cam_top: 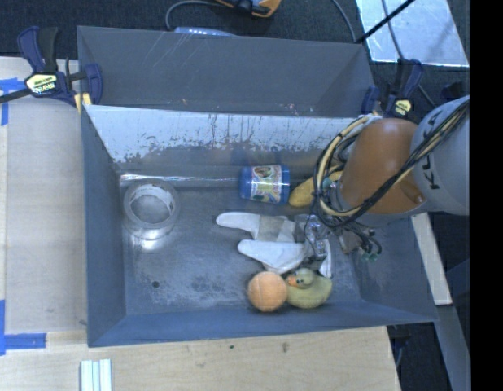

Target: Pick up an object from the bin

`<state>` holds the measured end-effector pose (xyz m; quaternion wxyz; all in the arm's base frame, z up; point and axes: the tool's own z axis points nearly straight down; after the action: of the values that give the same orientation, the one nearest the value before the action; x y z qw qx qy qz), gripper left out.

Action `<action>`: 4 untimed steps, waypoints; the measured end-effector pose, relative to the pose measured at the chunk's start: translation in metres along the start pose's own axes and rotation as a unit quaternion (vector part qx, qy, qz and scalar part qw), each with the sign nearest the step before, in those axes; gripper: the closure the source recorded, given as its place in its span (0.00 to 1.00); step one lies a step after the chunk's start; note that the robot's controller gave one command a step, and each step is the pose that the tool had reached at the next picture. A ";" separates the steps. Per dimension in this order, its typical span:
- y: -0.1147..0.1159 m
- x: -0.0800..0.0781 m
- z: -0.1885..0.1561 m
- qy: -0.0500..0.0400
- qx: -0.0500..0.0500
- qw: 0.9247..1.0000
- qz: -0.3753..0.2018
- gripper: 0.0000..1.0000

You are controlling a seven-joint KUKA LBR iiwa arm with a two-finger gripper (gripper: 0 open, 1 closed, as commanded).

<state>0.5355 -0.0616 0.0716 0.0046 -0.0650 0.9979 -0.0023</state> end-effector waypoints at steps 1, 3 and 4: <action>0.000 0.000 0.000 0.000 0.000 1.000 0.000 1.00; -0.003 0.009 -0.110 -0.001 0.000 1.000 -0.011 1.00; 0.005 0.005 -0.127 0.002 0.000 0.999 -0.051 1.00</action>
Offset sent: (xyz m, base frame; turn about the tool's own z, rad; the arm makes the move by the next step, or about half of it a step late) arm -0.0098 -0.0037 0.1096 -0.0234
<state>0.5287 -0.0566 0.1987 0.0027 -0.1153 0.9933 -0.0029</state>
